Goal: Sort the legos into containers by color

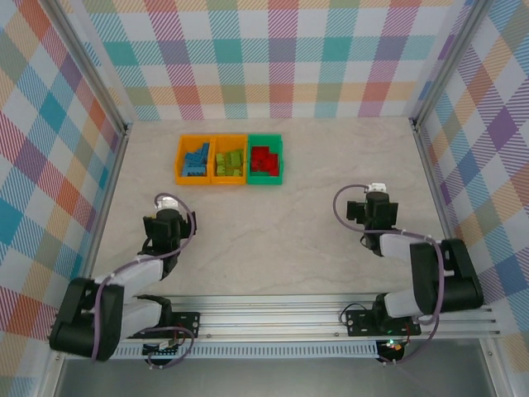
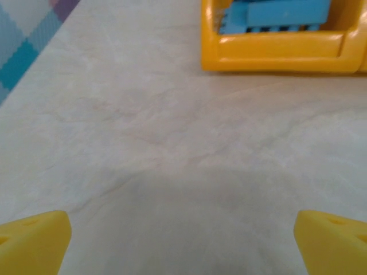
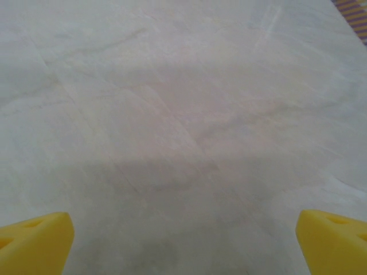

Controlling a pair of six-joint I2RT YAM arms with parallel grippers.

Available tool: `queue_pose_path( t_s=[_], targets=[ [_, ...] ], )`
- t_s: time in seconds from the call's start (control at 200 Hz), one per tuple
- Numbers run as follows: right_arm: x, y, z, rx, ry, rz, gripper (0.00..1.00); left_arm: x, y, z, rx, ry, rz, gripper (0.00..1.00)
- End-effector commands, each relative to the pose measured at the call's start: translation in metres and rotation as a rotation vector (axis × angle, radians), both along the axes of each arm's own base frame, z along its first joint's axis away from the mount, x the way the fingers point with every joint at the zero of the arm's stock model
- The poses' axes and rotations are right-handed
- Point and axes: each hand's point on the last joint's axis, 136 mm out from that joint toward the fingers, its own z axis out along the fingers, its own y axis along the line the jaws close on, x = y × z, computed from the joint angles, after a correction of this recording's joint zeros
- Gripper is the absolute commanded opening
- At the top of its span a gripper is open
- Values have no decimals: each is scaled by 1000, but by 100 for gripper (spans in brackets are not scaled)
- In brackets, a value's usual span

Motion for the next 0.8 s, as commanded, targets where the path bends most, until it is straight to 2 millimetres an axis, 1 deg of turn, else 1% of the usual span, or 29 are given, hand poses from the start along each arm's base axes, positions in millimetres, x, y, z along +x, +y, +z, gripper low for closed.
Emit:
queue_pose_path(
  t_s=[0.0,0.035,0.06,0.08,0.115,0.15,0.17,0.185,0.205,0.24,0.51,0.65,0.8],
  targets=[
    [32,7,38,181,-224,101,100,38,-18,41,-95,-218,-120,100],
    [28,10,37,181,-253,132,100,45,-19,36,-133,-192,-134,100],
    [26,13,33,185,-233,146,100,50,-21,32,-151,-186,-149,100],
    [27,11,34,183,-231,136,100,53,-23,28,-157,-181,-161,100],
    [29,10,33,178,-222,122,100,58,-27,18,-160,-156,-182,100],
    [30,10,34,173,-224,120,100,65,-32,0,-165,-113,-211,100],
    [30,10,34,173,-226,122,99,73,-36,3,-163,-130,-232,100],
    [29,10,34,172,-224,120,100,73,-35,4,-171,-125,-231,100],
    [29,10,34,172,-223,120,100,70,-31,2,-188,-91,-215,100],
    [30,11,35,173,-227,123,100,74,-20,1,-192,-80,-154,100],
    [30,10,34,170,-223,123,100,73,-22,0,-183,-81,-163,100],
    [32,16,33,165,-209,152,100,73,-23,0,-184,-82,-165,100],
    [30,17,34,166,-214,155,100,73,-23,0,-184,-81,-163,100]
  ],
)
